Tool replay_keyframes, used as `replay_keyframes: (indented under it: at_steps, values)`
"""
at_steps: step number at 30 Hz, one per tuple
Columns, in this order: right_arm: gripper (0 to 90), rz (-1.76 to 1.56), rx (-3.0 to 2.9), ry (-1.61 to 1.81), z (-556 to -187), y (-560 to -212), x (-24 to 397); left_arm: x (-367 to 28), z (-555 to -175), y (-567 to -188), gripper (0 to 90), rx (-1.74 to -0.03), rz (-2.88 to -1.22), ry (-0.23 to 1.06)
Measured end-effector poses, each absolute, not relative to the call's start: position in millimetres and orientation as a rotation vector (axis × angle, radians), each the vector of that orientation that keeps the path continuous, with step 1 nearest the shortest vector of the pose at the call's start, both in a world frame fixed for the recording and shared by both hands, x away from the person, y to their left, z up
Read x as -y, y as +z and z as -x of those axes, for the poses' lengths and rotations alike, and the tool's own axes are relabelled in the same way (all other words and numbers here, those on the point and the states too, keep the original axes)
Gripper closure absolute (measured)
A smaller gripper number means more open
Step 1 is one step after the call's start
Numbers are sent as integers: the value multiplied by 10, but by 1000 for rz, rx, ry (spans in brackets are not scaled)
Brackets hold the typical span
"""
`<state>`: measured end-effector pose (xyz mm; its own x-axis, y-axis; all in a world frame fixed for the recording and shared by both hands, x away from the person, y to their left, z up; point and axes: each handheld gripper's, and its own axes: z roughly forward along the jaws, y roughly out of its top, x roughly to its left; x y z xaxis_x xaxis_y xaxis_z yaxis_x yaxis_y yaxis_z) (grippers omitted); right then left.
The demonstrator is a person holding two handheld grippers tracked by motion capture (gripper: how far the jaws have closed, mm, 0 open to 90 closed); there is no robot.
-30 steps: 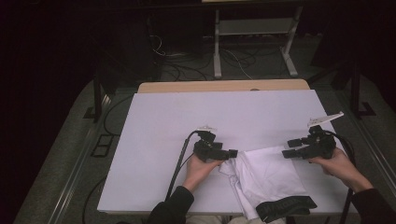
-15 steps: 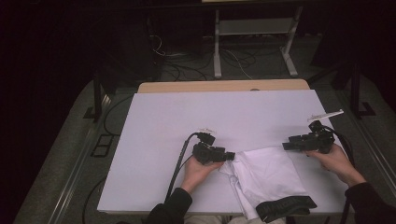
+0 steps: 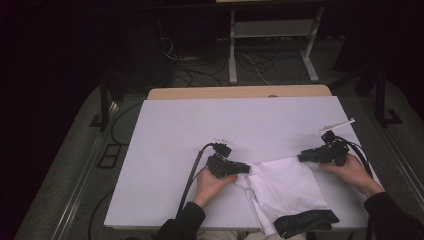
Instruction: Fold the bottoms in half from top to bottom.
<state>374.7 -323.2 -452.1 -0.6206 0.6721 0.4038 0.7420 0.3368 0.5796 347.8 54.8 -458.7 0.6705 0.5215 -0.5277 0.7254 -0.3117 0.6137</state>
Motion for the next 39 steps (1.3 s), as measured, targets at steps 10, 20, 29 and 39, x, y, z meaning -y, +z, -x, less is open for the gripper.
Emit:
replay_keyframes:
  at_steps: [10,20,29,39]
  values:
    - [867,1326,2466,-1205,-3800,-4555,3154,-571,-3458,-4565,860,-894,-2045,-263]
    - [870,1407,2417,-1231,-3852,-4556,3081,-640,-3430,-4490,865,-865,-2076,-213]
    - [870,1397,2381,-1267,-3919,-4517,2983,-788,-3427,-4382,867,-856,-2103,-180]
    - [870,1364,2383,-1285,-4069,-4456,2682,-1090,-3509,-4294,867,-884,-2092,-148]
